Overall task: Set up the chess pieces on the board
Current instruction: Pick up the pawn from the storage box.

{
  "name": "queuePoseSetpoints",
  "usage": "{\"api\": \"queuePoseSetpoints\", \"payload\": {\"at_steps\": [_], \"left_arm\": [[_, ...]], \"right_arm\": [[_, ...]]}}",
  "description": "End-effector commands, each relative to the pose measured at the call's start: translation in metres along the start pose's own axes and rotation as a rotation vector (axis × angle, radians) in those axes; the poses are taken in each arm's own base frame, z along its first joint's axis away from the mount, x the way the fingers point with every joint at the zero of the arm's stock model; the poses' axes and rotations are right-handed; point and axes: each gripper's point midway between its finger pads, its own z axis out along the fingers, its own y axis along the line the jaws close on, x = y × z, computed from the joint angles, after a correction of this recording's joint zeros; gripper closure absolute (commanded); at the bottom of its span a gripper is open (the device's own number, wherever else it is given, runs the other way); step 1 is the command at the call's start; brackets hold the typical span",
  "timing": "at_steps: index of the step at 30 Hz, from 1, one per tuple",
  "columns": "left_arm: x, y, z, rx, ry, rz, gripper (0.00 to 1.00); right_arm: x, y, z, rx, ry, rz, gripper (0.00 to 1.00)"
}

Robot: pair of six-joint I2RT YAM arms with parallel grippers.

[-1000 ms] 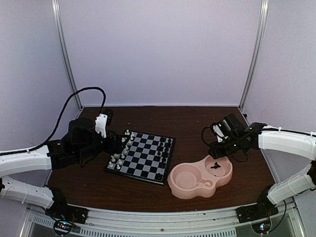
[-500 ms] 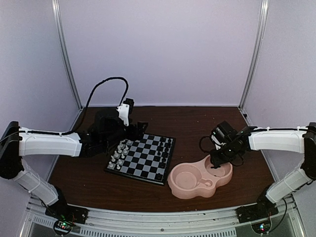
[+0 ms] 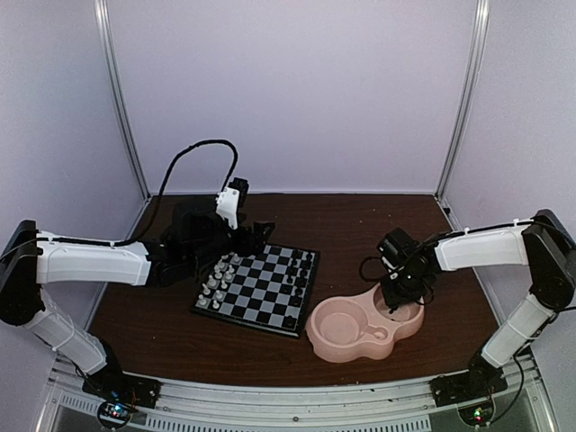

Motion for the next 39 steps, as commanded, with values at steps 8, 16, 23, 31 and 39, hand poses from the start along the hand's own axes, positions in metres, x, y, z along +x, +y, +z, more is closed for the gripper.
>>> {"api": "queuePoseSetpoints", "payload": {"at_steps": [8,16,23,31,39], "left_arm": [[-0.022,-0.003,-0.010,0.028,-0.083,0.011,0.18],[-0.025,-0.004,-0.017,0.038,-0.096,0.010,0.18],[-0.025,-0.010,-0.016,0.075,-0.092,-0.009,0.18],[-0.021,-0.022,-0.016,0.144,-0.059,-0.055,0.18],[-0.005,-0.028,-0.021,0.181,0.037,-0.085,0.20]], "right_arm": [[-0.008,0.005,0.004,-0.024,0.001,0.030,0.81],[-0.017,0.002,-0.025,-0.052,-0.092,0.025,0.82],[-0.016,-0.002,-0.050,-0.083,-0.152,0.029,0.81],[-0.023,0.006,-0.083,-0.165,-0.247,0.035,0.82],[-0.032,0.061,-0.114,-0.299,-0.332,0.004,0.82]]}}
